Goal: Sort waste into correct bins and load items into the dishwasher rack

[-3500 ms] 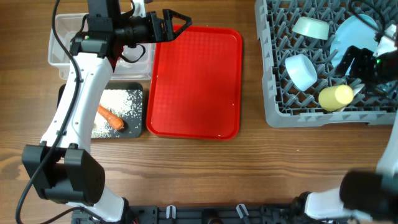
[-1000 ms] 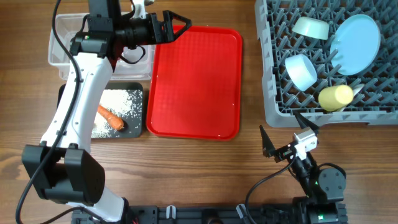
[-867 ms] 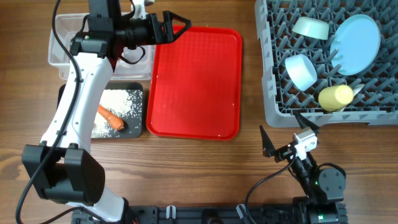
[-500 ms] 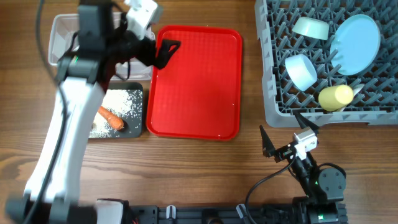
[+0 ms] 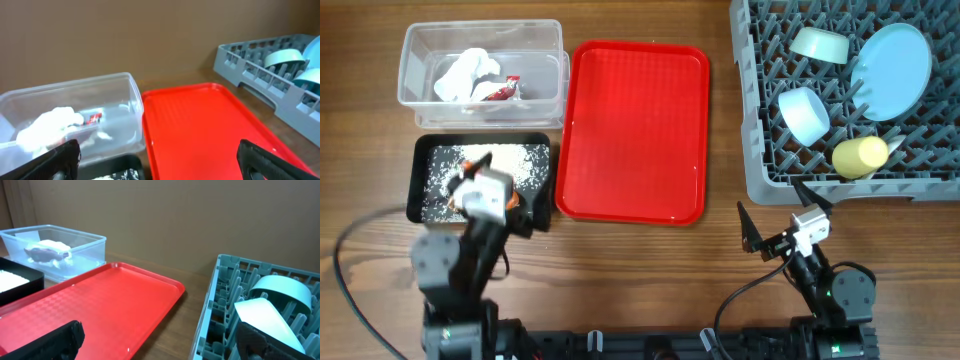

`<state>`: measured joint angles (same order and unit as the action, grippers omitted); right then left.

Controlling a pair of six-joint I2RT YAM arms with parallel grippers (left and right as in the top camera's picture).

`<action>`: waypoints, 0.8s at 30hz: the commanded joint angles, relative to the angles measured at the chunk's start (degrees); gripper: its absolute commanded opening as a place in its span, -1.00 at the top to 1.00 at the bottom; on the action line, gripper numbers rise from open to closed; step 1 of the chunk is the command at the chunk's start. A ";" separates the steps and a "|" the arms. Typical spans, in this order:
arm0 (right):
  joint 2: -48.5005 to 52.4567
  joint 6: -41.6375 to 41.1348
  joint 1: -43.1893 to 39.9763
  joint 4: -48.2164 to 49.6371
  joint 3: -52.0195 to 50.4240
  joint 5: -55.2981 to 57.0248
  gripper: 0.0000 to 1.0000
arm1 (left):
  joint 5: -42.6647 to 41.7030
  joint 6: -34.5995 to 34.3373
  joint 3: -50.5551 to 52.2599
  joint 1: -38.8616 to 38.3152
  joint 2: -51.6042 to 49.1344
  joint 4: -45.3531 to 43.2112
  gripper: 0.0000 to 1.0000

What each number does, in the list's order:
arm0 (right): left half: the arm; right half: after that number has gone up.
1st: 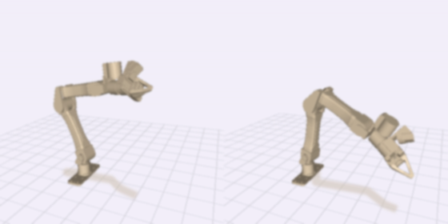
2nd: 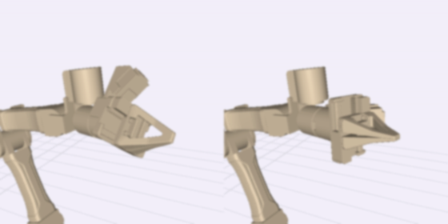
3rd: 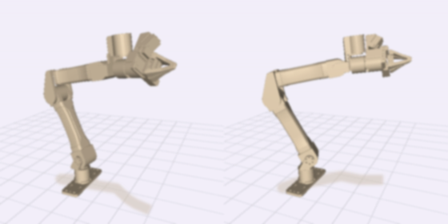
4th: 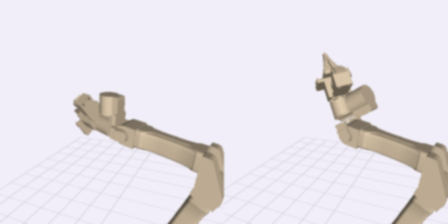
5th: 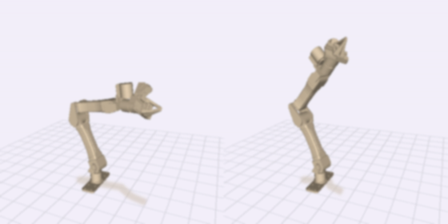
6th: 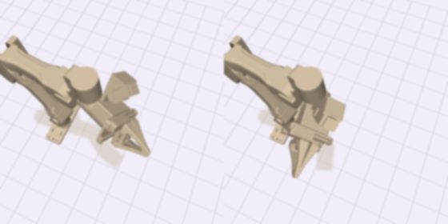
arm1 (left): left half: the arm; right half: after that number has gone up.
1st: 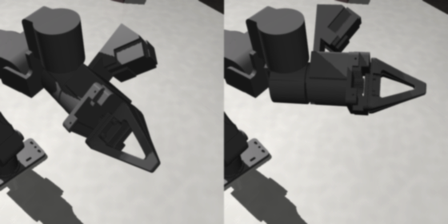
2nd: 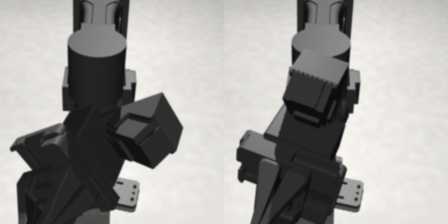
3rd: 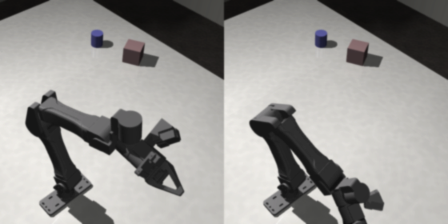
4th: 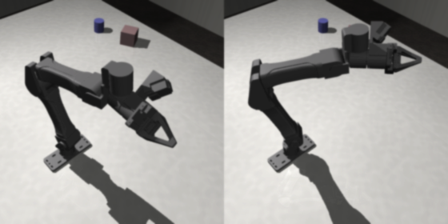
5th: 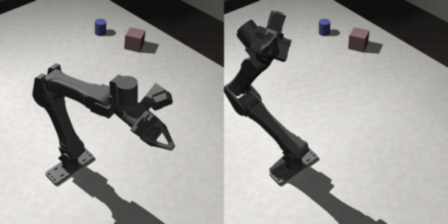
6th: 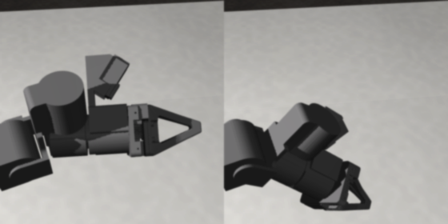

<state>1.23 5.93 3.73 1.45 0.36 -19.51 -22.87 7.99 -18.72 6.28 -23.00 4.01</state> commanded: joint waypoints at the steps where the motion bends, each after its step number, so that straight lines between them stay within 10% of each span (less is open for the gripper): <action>1: -0.26 0.72 0.28 0.26 -0.07 -1.14 -0.99 | 0.44 -2.75 6.97 1.42 8.98 -1.07 -1.00; 24: -0.26 0.70 0.28 0.26 -0.07 -1.11 -0.99 | 7.52 -5.70 18.40 1.29 22.84 -1.05 -1.00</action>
<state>1.23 5.93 3.73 1.45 0.36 -19.51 -16.71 2.98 -0.71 7.25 -0.84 2.87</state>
